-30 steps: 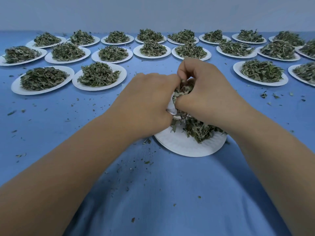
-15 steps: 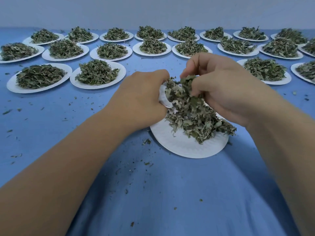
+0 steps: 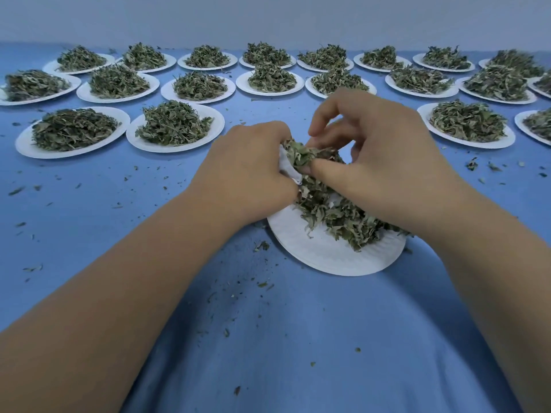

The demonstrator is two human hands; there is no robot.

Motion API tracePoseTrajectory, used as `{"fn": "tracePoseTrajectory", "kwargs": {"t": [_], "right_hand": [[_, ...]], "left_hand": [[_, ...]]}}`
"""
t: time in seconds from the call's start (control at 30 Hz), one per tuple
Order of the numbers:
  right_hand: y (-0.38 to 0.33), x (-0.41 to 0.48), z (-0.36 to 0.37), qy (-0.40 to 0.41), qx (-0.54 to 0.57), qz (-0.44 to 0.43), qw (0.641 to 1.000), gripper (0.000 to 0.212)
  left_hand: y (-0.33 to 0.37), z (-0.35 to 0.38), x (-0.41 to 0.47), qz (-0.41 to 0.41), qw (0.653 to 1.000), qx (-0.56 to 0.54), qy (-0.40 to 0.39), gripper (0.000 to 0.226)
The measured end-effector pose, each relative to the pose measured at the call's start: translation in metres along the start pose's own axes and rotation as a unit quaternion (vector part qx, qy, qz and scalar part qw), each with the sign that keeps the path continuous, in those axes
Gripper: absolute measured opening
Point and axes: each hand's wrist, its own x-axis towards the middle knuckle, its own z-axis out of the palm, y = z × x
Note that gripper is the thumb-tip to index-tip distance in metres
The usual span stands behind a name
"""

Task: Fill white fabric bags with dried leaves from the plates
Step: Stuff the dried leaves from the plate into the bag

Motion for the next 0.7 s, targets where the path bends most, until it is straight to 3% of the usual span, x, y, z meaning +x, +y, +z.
{"fn": "tracePoseTrajectory", "kwargs": {"t": [0.1,0.27,0.43,0.53,0.7], "right_hand": [[0.001,0.000,-0.002,-0.001,0.022,0.001,1.000,0.013],[0.005,-0.002,-0.007,-0.056,0.120,0.024,0.991,0.024],[0.007,0.002,-0.008,-0.061,0.108,0.025,0.992,0.016],[0.011,0.006,-0.008,-0.088,0.160,0.073,0.980,0.034],[0.014,0.007,-0.011,-0.157,0.254,0.112,0.948,0.041]], "left_hand": [[0.005,-0.003,-0.001,-0.018,0.999,0.026,0.001,0.031],[0.008,-0.009,-0.006,0.006,1.000,0.010,0.018,0.040],[0.013,-0.009,-0.009,0.062,0.998,-0.001,0.013,0.014],[0.013,-0.008,-0.011,0.091,0.995,-0.038,0.019,0.027],[0.017,-0.012,-0.012,0.160,0.983,-0.055,0.064,0.036]]}}
